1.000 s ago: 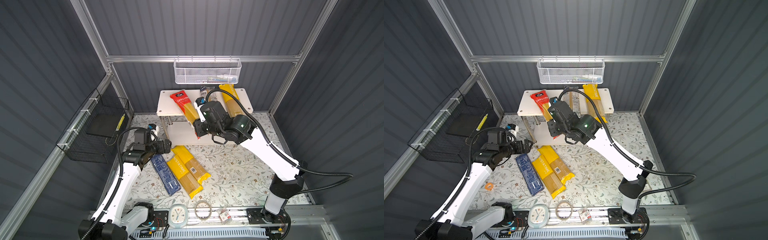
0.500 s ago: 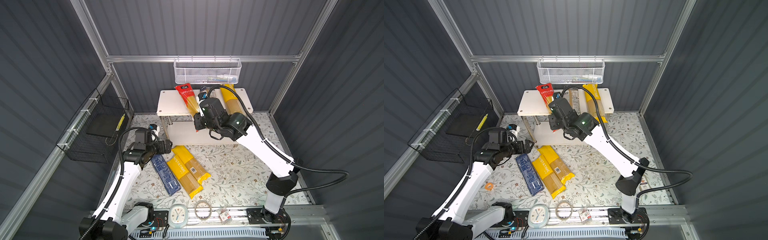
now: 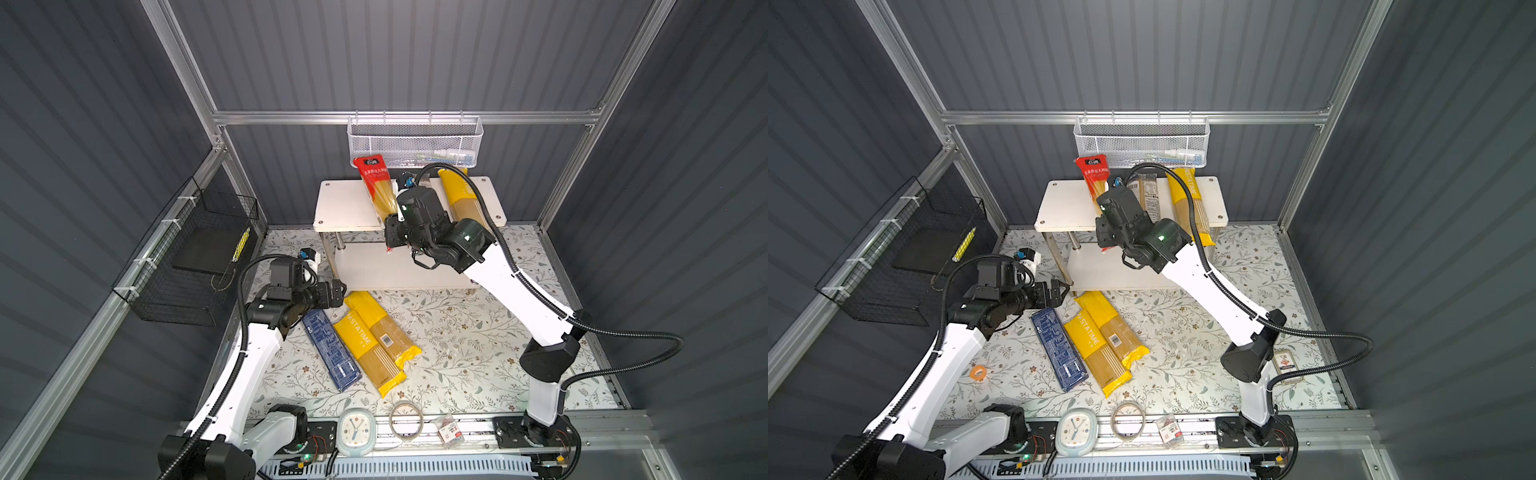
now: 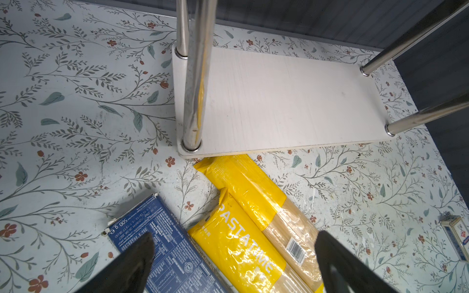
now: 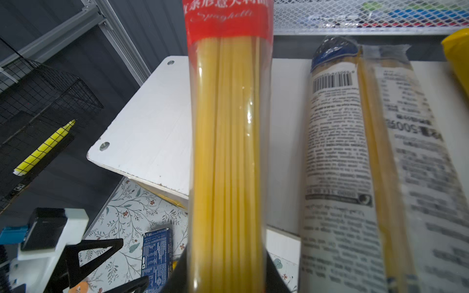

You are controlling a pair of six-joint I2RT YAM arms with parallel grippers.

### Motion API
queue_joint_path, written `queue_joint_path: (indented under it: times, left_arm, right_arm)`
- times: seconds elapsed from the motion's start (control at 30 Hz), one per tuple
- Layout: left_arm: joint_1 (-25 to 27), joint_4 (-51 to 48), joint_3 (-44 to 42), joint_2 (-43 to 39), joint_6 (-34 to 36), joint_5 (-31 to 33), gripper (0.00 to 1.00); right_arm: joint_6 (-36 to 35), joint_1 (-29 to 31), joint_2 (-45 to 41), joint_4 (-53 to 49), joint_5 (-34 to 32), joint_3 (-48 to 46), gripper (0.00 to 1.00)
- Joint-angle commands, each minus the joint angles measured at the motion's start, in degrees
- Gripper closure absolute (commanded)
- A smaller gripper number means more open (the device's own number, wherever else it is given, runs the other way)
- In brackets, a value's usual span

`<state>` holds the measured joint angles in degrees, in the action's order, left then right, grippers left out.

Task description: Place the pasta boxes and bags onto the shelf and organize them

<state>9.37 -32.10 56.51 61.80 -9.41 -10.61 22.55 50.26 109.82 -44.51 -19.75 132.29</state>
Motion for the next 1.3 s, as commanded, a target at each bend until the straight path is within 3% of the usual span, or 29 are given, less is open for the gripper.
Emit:
queue_joint_path:
  times: [0.0,0.37,0.77,1.27]
  left_arm:
    - [-0.31,0.27,-0.87,0.23,0.18,-1.49,0.0]
    - [-0.36,0.51,-0.97,-0.39,0.0,-2.49,0.0]
    - [-0.31,0.59,-0.9,-0.94,-0.14,-2.6,0.0]
    - [-0.31,-2.42,5.23,-2.98,-0.5,-0.21,0.0]
  right_arm:
    - [0.43,-0.5,-1.27,10.02,-1.27,3.73,0.74]
    - [1.88,-1.57,3.53,10.72,1.67,7.96,0.72]
    - [2.02,-1.92,3.16,9.76,2.3,7.97,0.53]
    - [-2.95,-1.83,-3.11,8.62,16.69,7.16,0.37]
